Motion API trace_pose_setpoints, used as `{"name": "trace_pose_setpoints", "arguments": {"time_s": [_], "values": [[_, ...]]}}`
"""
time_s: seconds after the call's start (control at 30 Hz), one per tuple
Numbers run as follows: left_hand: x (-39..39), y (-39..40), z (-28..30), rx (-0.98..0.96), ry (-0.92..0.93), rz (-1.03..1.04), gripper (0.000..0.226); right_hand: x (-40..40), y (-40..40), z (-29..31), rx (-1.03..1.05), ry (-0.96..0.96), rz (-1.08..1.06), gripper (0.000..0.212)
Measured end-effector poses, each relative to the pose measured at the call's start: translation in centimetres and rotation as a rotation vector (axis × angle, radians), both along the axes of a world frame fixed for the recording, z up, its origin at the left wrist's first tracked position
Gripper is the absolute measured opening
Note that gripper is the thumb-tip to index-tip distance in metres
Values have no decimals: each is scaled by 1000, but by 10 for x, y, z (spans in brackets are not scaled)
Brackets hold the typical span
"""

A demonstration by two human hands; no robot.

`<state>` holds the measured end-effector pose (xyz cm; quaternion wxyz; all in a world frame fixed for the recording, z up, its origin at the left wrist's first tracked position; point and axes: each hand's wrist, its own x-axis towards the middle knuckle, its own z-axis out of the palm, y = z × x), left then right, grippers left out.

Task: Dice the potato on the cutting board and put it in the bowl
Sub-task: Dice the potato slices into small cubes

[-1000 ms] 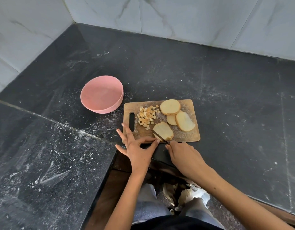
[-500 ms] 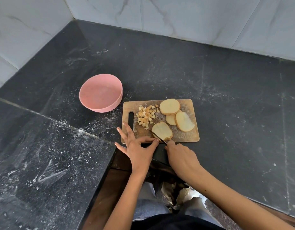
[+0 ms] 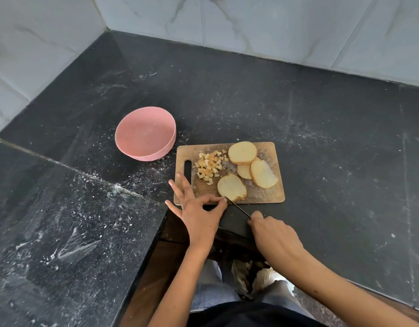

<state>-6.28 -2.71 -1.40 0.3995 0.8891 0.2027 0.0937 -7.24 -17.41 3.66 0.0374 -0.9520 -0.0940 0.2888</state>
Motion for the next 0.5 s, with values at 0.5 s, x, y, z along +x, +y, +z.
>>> {"name": "trace_pose_setpoints", "arguments": {"time_s": [0.5], "values": [[16, 27, 9, 302, -204, -481, 13, -16, -47, 14, 200, 72, -176, 37]]}}
